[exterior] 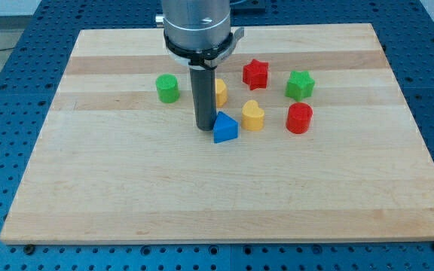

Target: Push the blue triangle towards the right side of the board

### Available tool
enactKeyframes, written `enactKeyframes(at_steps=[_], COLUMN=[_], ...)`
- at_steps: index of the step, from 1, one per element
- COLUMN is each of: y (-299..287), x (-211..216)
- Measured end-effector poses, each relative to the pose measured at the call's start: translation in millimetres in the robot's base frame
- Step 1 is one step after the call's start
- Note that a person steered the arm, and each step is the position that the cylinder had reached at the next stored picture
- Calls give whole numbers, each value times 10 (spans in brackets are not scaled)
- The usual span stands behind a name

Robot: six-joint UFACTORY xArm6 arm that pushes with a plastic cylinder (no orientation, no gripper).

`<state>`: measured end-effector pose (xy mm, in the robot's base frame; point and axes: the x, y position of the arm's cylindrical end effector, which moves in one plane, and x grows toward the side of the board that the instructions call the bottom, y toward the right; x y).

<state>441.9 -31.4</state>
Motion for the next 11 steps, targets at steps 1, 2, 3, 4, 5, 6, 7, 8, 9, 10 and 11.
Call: enactKeyframes(at_steps=[1, 2, 3, 4, 5, 6, 7, 8, 9, 10, 11], y=[188, 456, 778, 1024, 1221, 1370, 1545, 1720, 1810, 1839, 1592], x=[168, 434, 652, 781, 800, 800, 800, 787, 787, 782, 782])
